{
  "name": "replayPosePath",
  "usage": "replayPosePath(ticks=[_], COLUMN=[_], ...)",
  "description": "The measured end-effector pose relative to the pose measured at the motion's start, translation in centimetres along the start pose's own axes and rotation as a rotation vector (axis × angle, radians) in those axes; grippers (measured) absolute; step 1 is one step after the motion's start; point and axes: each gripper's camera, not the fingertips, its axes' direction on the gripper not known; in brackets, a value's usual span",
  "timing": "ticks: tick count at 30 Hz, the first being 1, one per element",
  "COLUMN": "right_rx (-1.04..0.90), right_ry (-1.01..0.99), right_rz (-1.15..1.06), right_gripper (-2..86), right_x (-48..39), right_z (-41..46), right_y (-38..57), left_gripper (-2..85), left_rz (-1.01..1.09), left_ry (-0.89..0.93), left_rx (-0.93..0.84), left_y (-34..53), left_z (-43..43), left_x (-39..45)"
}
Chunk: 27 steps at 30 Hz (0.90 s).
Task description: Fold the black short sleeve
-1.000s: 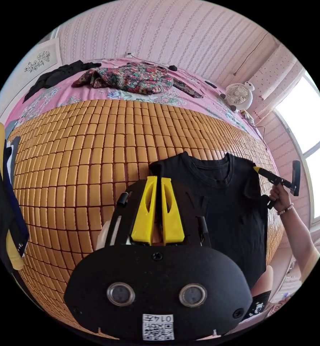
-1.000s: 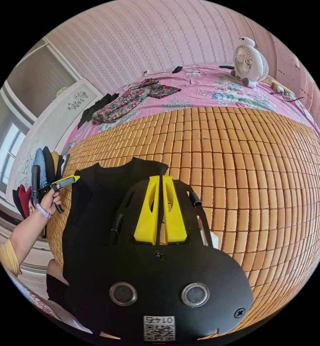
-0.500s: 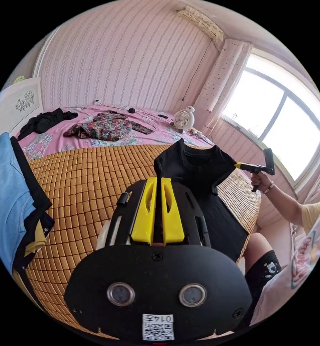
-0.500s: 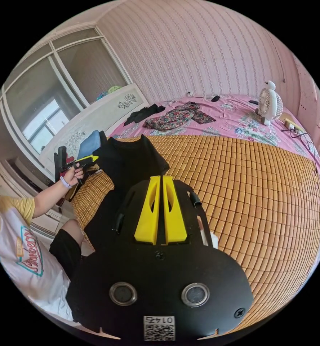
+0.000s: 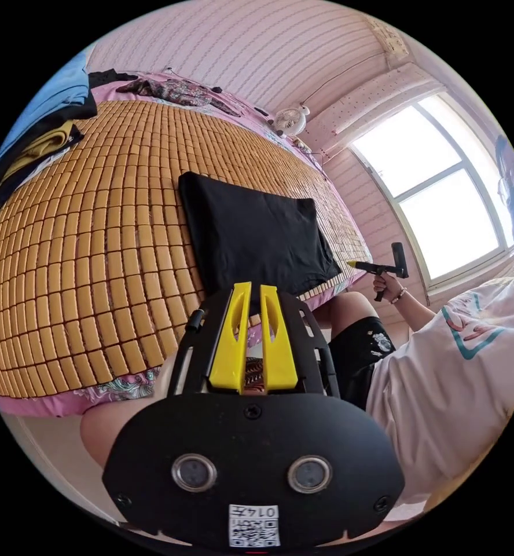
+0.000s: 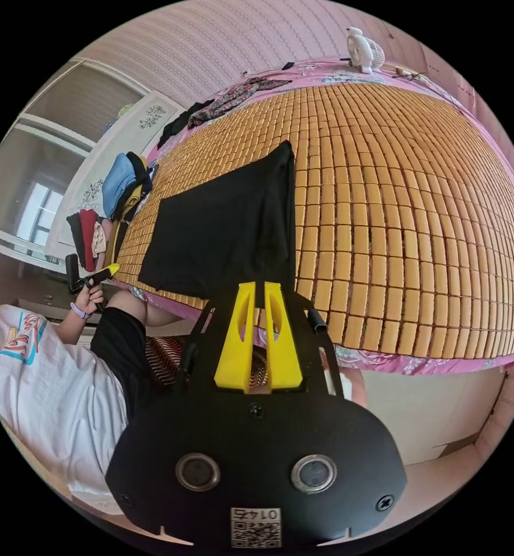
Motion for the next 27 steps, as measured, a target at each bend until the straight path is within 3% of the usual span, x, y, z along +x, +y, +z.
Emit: replayPosePath(ticks=[3, 8, 9, 13, 17, 21, 23, 27], right_rx=[0.003, -0.073, -0.096, -0.146, -0.173, -0.203, -0.056, 0.038], right_ry=[0.139, 0.326, 0.335, 0.323, 0.179, 0.231, 0.465, 0.557], right_rz=[-0.089, -0.052, -0.045, -0.002, -0.008, -0.046, -0.185, -0.440], right_gripper=[4.2, 8.0, 8.1, 7.6, 6.8, 4.9, 1.9, -0.4], right_x=[-3.2, -5.2, -5.2, -6.2, -7.6, -9.2, -13.0, -18.6], right_z=[1.7, 7.5, 8.2, 10.7, 12.1, 12.8, 10.9, 12.2], right_y=[-1.8, -4.2, -4.3, -4.3, -4.2, -4.3, -4.8, -8.0], left_gripper=[2.1, -0.5, -0.7, -0.9, -1.0, -1.0, -1.0, -1.0], left_rz=[0.048, -0.032, -0.064, -0.079, -0.076, -0.111, -0.078, 0.131], left_ry=[-0.064, -0.212, -0.287, -0.219, -0.407, -0.370, -0.398, -0.406], left_rx=[-0.009, -0.063, -0.127, -0.094, -0.101, -0.081, -0.041, 0.076], left_y=[-1.1, -1.3, -1.1, -0.7, -1.8, -2.0, -1.4, 0.1], left_z=[2.4, 7.5, 8.4, 7.8, 6.8, 5.7, 4.2, 2.8], left_x=[2.9, 3.1, 2.5, 1.6, 1.2, 0.0, 1.2, 7.5])
